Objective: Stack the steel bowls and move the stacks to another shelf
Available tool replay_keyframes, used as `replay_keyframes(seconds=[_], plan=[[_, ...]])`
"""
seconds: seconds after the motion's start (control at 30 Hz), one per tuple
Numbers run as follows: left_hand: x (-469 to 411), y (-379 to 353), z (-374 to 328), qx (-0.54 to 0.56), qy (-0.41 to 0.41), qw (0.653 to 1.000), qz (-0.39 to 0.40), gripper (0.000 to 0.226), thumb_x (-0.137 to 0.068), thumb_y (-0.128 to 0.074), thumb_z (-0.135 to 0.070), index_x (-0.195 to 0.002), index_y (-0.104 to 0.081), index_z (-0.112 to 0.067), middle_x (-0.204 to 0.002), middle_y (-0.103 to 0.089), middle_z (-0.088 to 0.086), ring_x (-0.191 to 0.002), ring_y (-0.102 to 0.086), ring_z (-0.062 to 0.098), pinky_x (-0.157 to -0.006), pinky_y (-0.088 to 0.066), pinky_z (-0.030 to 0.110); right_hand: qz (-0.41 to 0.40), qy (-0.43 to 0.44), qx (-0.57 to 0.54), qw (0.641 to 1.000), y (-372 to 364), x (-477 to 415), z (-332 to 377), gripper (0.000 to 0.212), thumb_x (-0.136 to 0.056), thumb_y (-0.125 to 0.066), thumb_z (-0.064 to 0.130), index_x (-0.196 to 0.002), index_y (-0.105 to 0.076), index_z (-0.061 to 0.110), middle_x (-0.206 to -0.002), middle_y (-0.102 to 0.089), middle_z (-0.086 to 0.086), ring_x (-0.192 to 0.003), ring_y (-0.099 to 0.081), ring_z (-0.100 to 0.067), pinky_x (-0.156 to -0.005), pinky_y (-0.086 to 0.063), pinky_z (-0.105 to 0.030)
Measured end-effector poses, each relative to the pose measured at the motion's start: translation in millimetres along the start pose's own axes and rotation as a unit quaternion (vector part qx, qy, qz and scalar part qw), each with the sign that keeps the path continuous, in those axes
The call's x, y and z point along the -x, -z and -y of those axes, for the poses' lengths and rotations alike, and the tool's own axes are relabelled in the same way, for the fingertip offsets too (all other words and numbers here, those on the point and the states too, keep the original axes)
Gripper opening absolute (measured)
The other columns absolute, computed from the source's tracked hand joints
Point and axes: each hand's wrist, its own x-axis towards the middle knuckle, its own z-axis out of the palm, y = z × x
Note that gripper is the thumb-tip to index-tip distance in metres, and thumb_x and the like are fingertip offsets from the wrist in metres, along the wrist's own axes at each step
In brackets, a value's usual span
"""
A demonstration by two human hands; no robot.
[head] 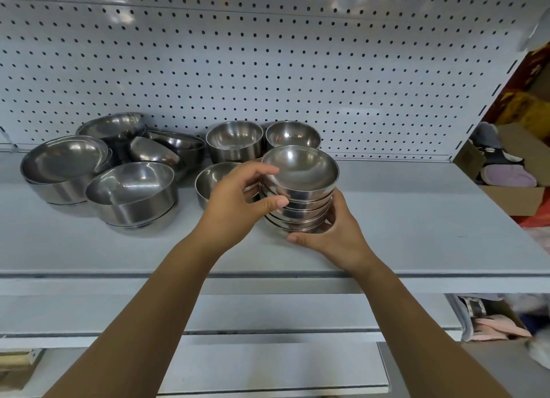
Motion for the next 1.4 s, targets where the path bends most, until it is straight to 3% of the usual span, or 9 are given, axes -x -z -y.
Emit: replay_keyframes(seconds=[0.1, 0.33, 0.6, 0.83, 0.97, 1.1, 1.17, 1.4], plan=[[-0.4, -1.5, -3.3, 0.013, 0.006, 1.0, 0.0, 0.045, -0.078, -0.087, -0.015, -0.117, -0.069, -0.029, -0.119, -0.07, -0.002, -0.118, -0.064, 0.013, -0.105, -0.052, 0.041, -0.014, 0.004, -0.009, 1.0, 0.9, 1.8, 1.9, 0.105, -0.057, -0.103, 0.027, -0.145, -0.045, 0.035, -0.13, -0.067, 0.013, -0.121, -0.065, -0.009, -0.102, -0.057, -0.038], [-4.5, -18.5, -32.1, 0.032, -0.005, 0.999, 0.026, 0.048, -0.077, -0.086, -0.01, -0.119, -0.067, -0.026, -0.112, -0.073, 0.003, -0.114, -0.067, 0.011, -0.105, -0.052, 0.037, -0.05, 0.0, -0.034, 0.998, 20.6, 19.0, 8.2, 0.104, -0.058, -0.102, 0.02, -0.145, -0.046, 0.035, -0.13, -0.066, 0.014, -0.122, -0.064, -0.009, -0.095, -0.058, -0.026], [-11.6, -96.1, -72.3, 0.08, -0.006, 0.993, 0.082, 0.042, -0.069, -0.084, -0.024, -0.107, -0.07, -0.034, -0.114, -0.073, -0.007, -0.116, -0.066, 0.008, -0.103, -0.054, 0.035, -0.108, -0.015, -0.026, 0.994, 99.8, 67.8, 2.3, 0.106, -0.06, -0.101, 0.02, -0.148, -0.043, 0.031, -0.133, -0.065, 0.013, -0.126, -0.061, -0.01, -0.105, -0.055, -0.034], [-3.9, -220.7, -123.4, 0.111, -0.021, 0.979, 0.173, 0.044, -0.076, -0.084, -0.006, -0.115, -0.069, -0.021, -0.115, -0.072, -0.009, -0.111, -0.067, 0.005, -0.089, -0.056, 0.018, -0.21, -0.039, 0.009, 0.977, 210.8, 152.3, -7.0, 0.105, -0.059, -0.101, 0.021, -0.148, -0.044, 0.027, -0.13, -0.068, 0.008, -0.123, -0.065, -0.012, -0.104, -0.055, -0.037], [11.6, -304.3, -154.4, 0.114, -0.042, 0.965, 0.234, 0.059, -0.077, -0.085, -0.011, -0.127, -0.063, -0.035, -0.126, -0.066, -0.02, -0.118, -0.063, 0.002, -0.091, -0.055, 0.018, -0.269, -0.057, 0.037, 0.961, 279.7, 213.7, -13.3, 0.106, -0.058, -0.102, 0.028, -0.146, -0.044, 0.03, -0.13, -0.068, 0.011, -0.123, -0.065, -0.012, -0.106, -0.054, -0.042], [33.6, -392.6, -183.1, 0.151, -0.042, 0.939, 0.305, 0.074, -0.074, -0.087, -0.014, -0.123, -0.051, -0.056, -0.128, -0.061, -0.031, -0.122, -0.059, -0.003, -0.094, -0.053, 0.018, -0.332, -0.072, 0.055, 0.939, 343.6, 282.9, -21.0, 0.104, -0.058, -0.101, 0.022, -0.146, -0.045, 0.028, -0.129, -0.067, 0.02, -0.124, -0.063, -0.004, -0.103, -0.052, -0.025], [47.5, -436.0, -196.3, 0.163, -0.042, 0.923, 0.345, 0.078, -0.072, -0.088, -0.015, -0.128, -0.049, -0.051, -0.132, -0.062, -0.027, -0.124, -0.058, -0.006, -0.097, -0.051, 0.016, -0.359, -0.082, 0.067, 0.927, 373.5, 319.2, -25.8, 0.105, -0.057, -0.101, 0.022, -0.145, -0.046, 0.029, -0.13, -0.067, 0.021, -0.124, -0.062, -0.002, -0.102, -0.051, -0.021], [98.3, -584.5, -244.5, 0.211, -0.042, 0.863, 0.458, 0.08, -0.061, -0.088, -0.03, -0.134, -0.056, -0.031, -0.131, -0.068, -0.011, -0.122, -0.062, 0.003, -0.101, -0.052, 0.025, -0.47, -0.138, 0.101, 0.866, 457.1, 441.3, -38.0, 0.113, -0.052, -0.102, 0.038, -0.148, -0.045, 0.028, -0.133, -0.066, 0.016, -0.125, -0.063, -0.005, -0.109, -0.051, -0.036]])
